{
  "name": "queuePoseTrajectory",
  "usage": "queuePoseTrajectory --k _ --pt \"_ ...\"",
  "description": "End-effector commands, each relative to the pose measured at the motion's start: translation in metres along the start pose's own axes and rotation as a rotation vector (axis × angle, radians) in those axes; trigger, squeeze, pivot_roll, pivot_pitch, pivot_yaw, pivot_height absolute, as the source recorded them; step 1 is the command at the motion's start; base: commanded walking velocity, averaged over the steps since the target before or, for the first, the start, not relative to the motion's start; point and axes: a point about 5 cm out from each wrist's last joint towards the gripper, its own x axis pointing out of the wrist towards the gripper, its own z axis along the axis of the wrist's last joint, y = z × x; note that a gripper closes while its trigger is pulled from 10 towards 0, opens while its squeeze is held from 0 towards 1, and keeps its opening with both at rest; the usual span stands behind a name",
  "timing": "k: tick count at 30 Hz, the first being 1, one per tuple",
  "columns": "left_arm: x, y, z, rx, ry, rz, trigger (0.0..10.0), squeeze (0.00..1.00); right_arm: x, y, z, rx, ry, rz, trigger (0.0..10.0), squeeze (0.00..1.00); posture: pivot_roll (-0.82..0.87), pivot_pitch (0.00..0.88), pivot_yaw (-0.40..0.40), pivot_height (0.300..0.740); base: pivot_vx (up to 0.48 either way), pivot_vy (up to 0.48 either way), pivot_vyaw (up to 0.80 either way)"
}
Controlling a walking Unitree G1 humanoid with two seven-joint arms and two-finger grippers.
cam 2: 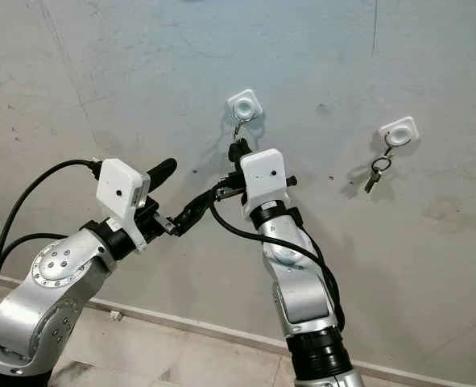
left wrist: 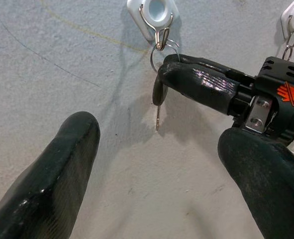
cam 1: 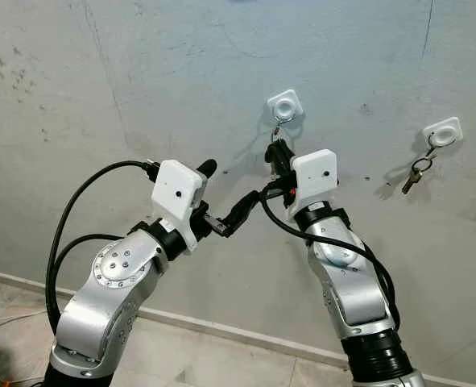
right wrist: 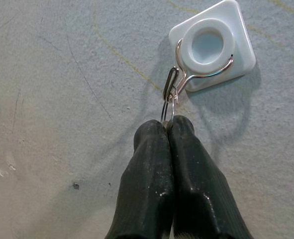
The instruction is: Hang keys on a hook
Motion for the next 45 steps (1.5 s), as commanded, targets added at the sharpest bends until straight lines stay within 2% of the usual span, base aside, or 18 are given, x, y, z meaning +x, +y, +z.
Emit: queuePoseTrajectory --k 1,10,11,12,20,21,23,26,27,28,31,32,33,35,36,42,43,45 --pt "0.003 -0.003 0.003 0.010 -0.014 -0.013 10.0 0.00 -0.004 0.012 -0.010 0.015 0.053 0.044 10.0 0.00 0.24 0.000 -0.019 0.740 0.000 0.000 0.00" --pt "0.005 -0.005 0.001 0.005 -0.016 -0.020 10.0 0.00 -0.013 -0.003 -0.018 0.055 0.131 0.036 10.0 0.00 0.22 0.000 -0.024 0.740 0.000 0.000 0.00" --pt "0.005 -0.005 0.001 0.004 -0.016 -0.021 10.0 0.00 -0.013 -0.005 -0.018 0.062 0.132 0.050 10.0 0.36 0.22 0.000 -0.024 0.740 0.000 0.000 0.00" --pt "0.006 -0.005 0.001 0.004 -0.017 -0.021 10.0 0.00 -0.012 -0.007 -0.016 0.048 0.126 0.061 10.0 1.00 0.22 0.000 -0.027 0.740 0.000 0.000 0.00" --pt "0.006 -0.005 0.001 0.001 -0.021 -0.013 10.0 0.00 -0.007 -0.009 -0.012 0.039 0.122 0.080 10.0 1.00 0.22 0.000 -0.035 0.740 0.000 0.000 0.00" --pt "0.006 -0.005 0.001 0.002 -0.021 -0.012 10.0 0.00 -0.007 -0.007 -0.013 0.042 0.125 0.082 10.0 0.05 0.22 0.000 -0.035 0.740 0.000 0.000 0.00" --pt "0.006 -0.005 0.001 0.003 -0.021 -0.009 10.0 0.00 -0.006 -0.004 -0.013 0.043 0.127 0.087 10.0 0.00 0.22 0.000 -0.033 0.740 0.000 0.000 0.00" --pt "0.006 -0.003 0.001 0.006 -0.021 -0.004 10.0 0.00 -0.004 0.002 -0.012 0.056 0.124 0.092 10.0 0.00 0.22 0.000 -0.029 0.740 0.000 0.000 0.00" --pt "0.007 -0.003 0.001 0.006 -0.022 -0.002 10.0 0.00 -0.003 0.003 -0.012 0.060 0.119 0.086 10.0 0.61 0.22 0.000 -0.029 0.740 0.000 0.000 0.00" --pt "0.007 -0.002 0.001 0.006 -0.023 -0.001 10.0 0.00 -0.001 0.005 -0.011 0.063 0.113 0.074 10.0 0.88 0.22 0.000 -0.029 0.740 0.000 0.000 0.00" --pt "0.008 -0.003 0.002 0.005 -0.024 -0.002 10.0 0.00 0.003 0.009 -0.012 0.079 0.116 0.041 10.0 0.59 0.22 0.000 -0.029 0.740 0.000 0.000 0.00" --pt "0.008 -0.003 0.002 0.005 -0.025 -0.003 10.0 0.00 0.003 0.009 -0.012 0.086 0.118 0.038 10.0 0.59 0.22 0.000 -0.029 0.740 0.000 0.000 0.00" --pt "0.009 -0.004 0.001 0.005 -0.024 -0.004 10.0 0.00 0.005 0.012 -0.014 0.105 0.127 0.026 10.0 1.00 0.22 0.000 -0.029 0.740 0.000 0.000 0.00" --pt "0.009 -0.003 0.002 0.006 -0.025 -0.004 10.0 0.00 0.006 0.017 -0.016 0.111 0.141 0.026 10.0 1.00 0.22 0.000 -0.028 0.740 0.000 0.000 0.00" --pt "0.009 -0.002 0.002 0.006 -0.025 -0.001 10.0 0.00 0.007 0.019 -0.017 0.104 0.146 0.026 10.0 0.00 0.22 0.000 -0.028 0.740 0.000 0.000 0.00" --pt "0.009 -0.001 0.002 0.008 -0.026 0.008 10.0 0.00 0.006 0.023 -0.019 0.106 0.154 0.028 10.0 0.00 0.22 0.000 -0.028 0.740 0.000 0.000 0.00" --pt "0.009 -0.001 0.002 0.008 -0.026 0.008 10.0 0.00 0.006 0.023 -0.019 0.109 0.155 0.026 10.0 1.00 0.22 0.000 -0.031 0.740 0.000 0.000 0.00" --pt "0.009 -0.001 0.002 0.007 -0.025 0.010 10.0 0.00 0.009 0.022 -0.016 0.078 0.143 0.015 10.0 1.00 0.22 0.000 -0.030 0.740 0.000 0.000 0.00"
